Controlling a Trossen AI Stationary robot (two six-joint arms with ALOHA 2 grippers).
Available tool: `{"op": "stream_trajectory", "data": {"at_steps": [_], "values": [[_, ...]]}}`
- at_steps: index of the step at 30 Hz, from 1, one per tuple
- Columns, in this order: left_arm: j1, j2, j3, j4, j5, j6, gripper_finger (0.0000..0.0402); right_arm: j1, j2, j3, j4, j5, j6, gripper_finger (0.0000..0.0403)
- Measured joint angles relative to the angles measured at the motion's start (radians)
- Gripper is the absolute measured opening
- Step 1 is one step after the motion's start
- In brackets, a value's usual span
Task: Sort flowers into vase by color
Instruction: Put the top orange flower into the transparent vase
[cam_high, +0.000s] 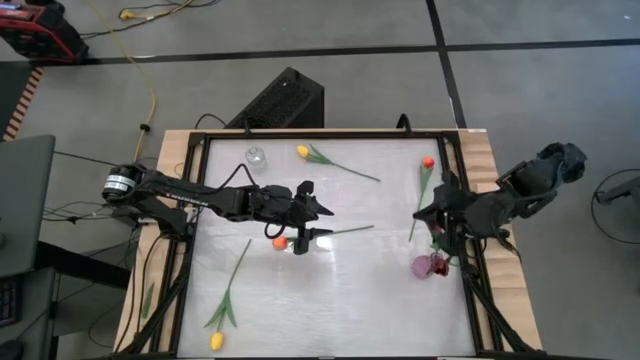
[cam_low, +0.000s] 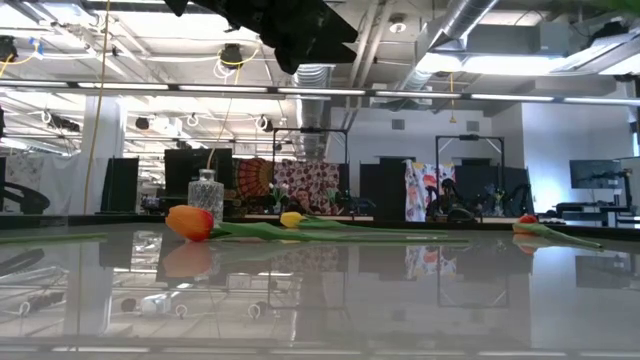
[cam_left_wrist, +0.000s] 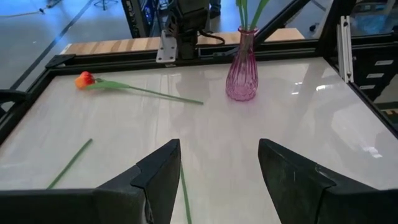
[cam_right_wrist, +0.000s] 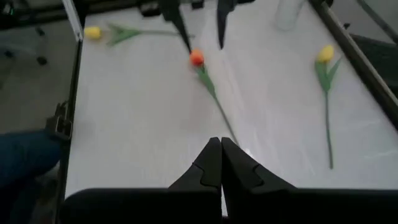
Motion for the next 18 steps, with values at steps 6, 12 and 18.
{"op": "stream_trajectory", "data": {"at_steps": [6, 12, 18], "values": [[-0.002, 0.000, 0.000, 0.001, 0.000, -0.007, 0.0206, -0.002, -0.017, 0.009, -0.002, 0.049, 0.011, 0.0024], [-0.003, 0.000, 0.000, 0.000, 0.000, -0.013, 0.0206, 0.033, 0.006, -0.058, -0.002, 0.043, 0.063, 0.0025], [-0.003, 0.000, 0.000, 0.003, -0.001, -0.013, 0.0206, 0.068, 0.008, -0.080, 0.004, 0.022, 0.066, 0.0025]]}}
